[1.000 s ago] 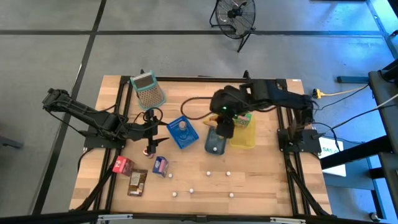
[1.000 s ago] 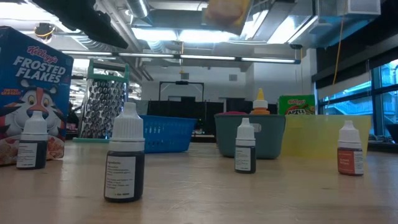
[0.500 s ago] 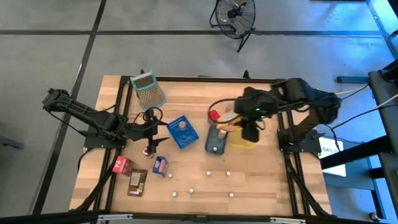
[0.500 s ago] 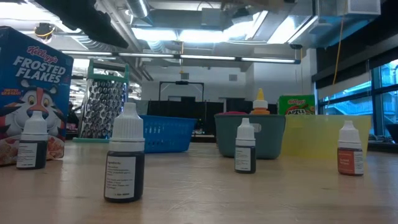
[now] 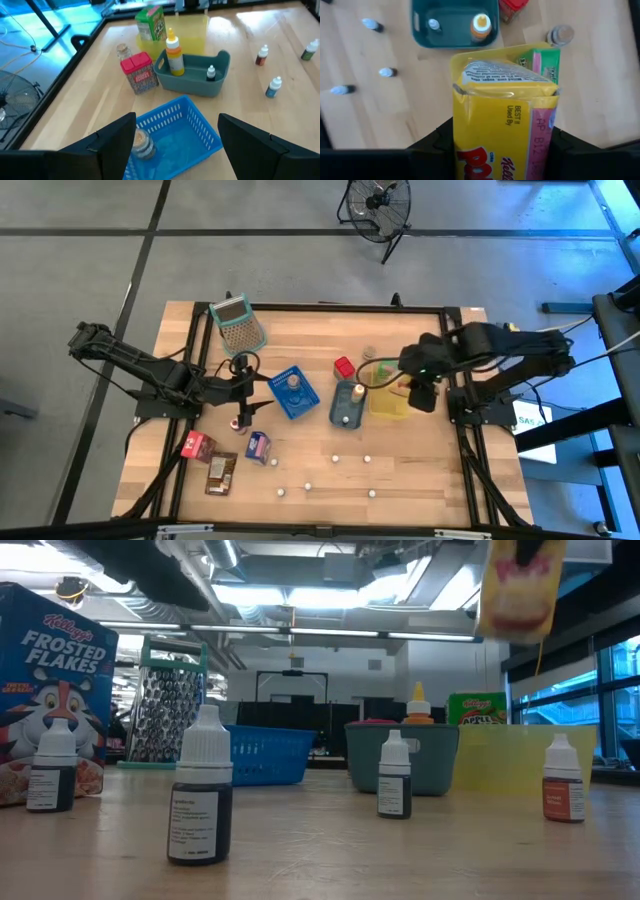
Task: Pick & Place Kitchen Items
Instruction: Put the yellow cereal box into the yellow bin
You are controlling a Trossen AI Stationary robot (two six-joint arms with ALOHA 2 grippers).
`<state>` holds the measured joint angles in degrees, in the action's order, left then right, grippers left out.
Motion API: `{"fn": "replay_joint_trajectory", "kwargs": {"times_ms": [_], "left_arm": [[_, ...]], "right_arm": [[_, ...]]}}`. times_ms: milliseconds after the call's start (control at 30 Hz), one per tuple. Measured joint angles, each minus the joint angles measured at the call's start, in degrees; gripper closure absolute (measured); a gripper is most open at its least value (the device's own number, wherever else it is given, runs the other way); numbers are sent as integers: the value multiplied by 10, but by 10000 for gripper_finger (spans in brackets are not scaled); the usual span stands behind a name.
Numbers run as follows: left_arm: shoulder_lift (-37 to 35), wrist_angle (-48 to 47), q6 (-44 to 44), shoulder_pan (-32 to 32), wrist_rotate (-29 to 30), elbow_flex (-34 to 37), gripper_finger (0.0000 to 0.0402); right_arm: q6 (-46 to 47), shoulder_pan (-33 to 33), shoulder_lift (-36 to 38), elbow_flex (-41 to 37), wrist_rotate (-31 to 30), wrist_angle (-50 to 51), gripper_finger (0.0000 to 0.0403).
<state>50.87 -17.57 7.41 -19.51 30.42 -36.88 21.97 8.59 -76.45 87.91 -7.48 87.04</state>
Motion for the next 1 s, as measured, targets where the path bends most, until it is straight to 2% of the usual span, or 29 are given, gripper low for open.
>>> {"fn": "replay_joint_trajectory", "kwargs": {"times_ms": [333,1000], "left_arm": [[0,60,-22,1,0,0,123],[0,60,-22,1,9,0,123]], "right_arm": [[-45,-38,-5,-152,0,-98,233],[-162,-90,-7,-233,7,-209,233]]}}
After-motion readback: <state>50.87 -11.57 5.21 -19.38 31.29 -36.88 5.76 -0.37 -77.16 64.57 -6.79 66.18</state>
